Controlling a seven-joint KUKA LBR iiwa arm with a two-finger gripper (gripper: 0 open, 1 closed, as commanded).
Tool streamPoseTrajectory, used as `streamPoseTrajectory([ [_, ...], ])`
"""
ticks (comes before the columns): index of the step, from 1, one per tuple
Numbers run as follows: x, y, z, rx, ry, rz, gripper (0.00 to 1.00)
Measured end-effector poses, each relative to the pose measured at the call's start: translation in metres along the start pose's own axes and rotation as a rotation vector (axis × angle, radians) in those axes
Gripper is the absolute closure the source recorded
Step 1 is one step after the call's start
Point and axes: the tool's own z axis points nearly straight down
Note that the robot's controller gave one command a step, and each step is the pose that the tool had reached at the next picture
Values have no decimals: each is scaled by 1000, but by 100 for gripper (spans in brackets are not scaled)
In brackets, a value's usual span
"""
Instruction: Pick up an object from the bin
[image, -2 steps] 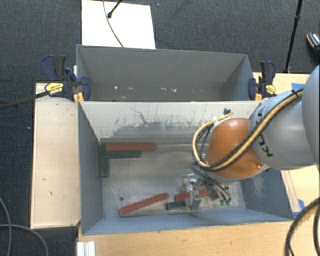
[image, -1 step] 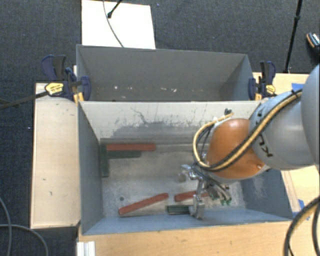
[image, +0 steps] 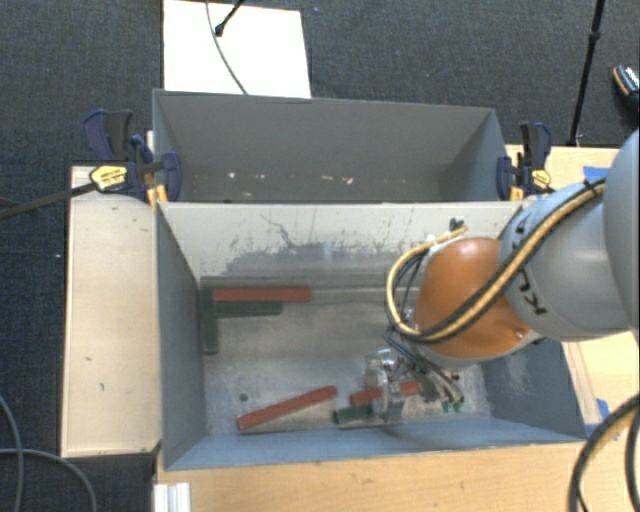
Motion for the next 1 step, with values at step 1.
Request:
streamPoseTrajectory([
  [1, 3, -13, -1, -2, -4, -20, 100],
])
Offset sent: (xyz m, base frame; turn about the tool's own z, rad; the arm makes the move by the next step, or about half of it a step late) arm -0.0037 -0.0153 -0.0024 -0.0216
